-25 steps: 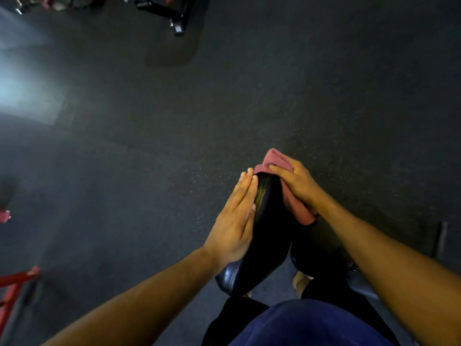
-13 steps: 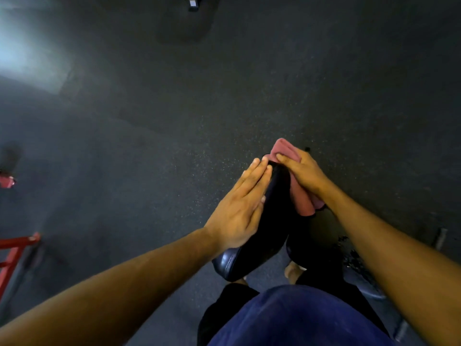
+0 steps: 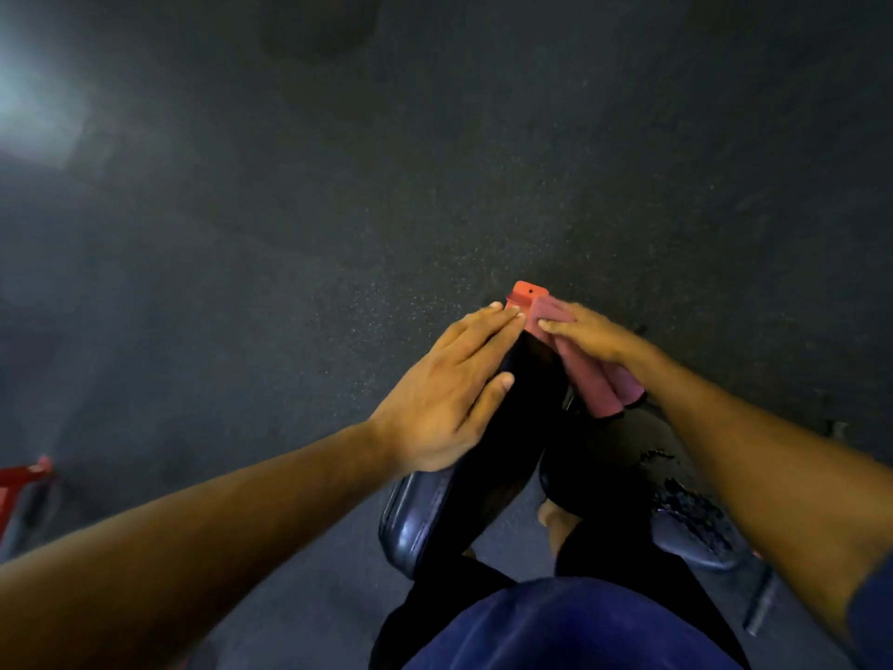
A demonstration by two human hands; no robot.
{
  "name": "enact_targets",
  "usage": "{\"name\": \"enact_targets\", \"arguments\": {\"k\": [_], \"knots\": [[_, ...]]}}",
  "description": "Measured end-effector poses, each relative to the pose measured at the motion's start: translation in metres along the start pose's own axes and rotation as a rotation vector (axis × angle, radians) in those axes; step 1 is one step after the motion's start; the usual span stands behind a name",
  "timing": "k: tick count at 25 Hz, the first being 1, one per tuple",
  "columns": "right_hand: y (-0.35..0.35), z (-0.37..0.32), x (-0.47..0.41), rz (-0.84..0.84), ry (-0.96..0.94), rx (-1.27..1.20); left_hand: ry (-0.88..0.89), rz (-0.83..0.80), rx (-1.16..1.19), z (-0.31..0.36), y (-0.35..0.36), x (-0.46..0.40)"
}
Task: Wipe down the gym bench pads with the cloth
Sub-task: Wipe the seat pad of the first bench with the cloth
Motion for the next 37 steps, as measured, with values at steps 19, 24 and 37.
{"name": "enact_targets", "arguments": {"k": [19,24,37], "knots": [[0.036,0.083,-0.034,0.206,0.348,-0.293,-0.042,-0.029,0.163,-0.004,0.002,-0.001],[0.043,0.084,-0.083,0.014,0.35,-0.198,-0.018,-0.021,0.153,-0.005,0.002,-0.001],[0.006,0.022,0.078,0.724,0.16,-0.323,-0.052,0.067,0.237,-0.014,0.005,0.009]]}}
Point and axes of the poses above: each hand's wrist, its own x-axis away from the middle knuckle, its own y-axis out of the palm, z = x × y, the point moved 4 cm from there along -x, towards the middle knuckle, and after that the axes turned 2 degrees about z, right-handed, at the moved point
